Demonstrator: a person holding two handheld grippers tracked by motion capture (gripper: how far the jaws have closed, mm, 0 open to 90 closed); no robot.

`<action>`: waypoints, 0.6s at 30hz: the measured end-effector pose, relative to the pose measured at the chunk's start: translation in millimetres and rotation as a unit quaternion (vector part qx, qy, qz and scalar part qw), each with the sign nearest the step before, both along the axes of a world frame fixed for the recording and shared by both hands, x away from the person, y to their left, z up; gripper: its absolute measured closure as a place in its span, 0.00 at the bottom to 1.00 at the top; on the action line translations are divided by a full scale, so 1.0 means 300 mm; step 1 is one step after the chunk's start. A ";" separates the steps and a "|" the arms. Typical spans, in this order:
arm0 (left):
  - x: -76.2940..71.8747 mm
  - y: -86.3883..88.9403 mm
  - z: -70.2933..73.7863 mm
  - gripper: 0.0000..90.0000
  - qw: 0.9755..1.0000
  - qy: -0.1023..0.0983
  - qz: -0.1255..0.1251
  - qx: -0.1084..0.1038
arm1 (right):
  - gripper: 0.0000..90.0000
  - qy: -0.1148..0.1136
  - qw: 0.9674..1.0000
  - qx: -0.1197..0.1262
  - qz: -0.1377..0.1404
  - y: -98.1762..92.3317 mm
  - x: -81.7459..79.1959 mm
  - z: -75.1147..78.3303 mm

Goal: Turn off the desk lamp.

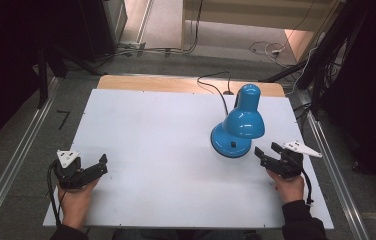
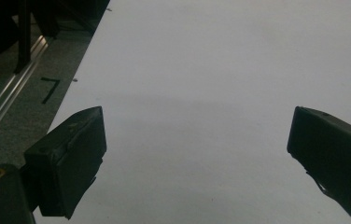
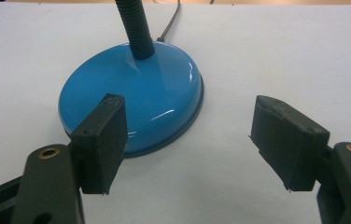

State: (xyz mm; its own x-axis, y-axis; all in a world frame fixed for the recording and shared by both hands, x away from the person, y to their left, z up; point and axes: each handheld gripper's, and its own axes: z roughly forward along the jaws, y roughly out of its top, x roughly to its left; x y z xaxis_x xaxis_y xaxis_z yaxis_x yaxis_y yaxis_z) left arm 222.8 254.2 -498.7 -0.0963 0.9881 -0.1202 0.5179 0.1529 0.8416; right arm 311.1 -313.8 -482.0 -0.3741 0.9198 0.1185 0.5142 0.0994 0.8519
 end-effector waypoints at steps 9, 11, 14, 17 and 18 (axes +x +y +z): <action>0.000 0.000 0.000 0.06 1.000 0.000 0.000 0.001 | 0.28 0.003 1.000 0.000 -0.002 -0.023 -0.021 0.002; 0.000 0.000 0.000 0.06 1.000 0.000 0.000 0.001 | 0.28 0.005 1.000 -0.002 -0.002 -0.029 -0.028 0.001; 0.000 0.000 0.000 0.06 1.000 0.000 0.000 0.001 | 0.27 0.010 1.000 -0.004 -0.004 -0.039 -0.037 -0.002; 0.000 -0.001 0.000 0.06 1.000 0.000 0.000 0.001 | 0.27 0.009 1.000 -0.005 -0.004 -0.053 -0.046 -0.004; 0.000 -0.001 0.000 0.06 1.000 0.000 0.000 0.001 | 0.27 0.011 1.000 -0.005 -0.005 -0.058 -0.049 -0.005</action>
State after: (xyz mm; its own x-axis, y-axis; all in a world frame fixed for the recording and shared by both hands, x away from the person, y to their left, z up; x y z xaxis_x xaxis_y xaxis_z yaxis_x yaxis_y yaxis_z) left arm 222.9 254.0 -498.7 -0.0956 0.9883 -0.1185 0.5177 0.1511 0.8421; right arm 296.3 -331.2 -483.4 -0.3625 0.9245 0.1181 0.5339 0.1021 0.8394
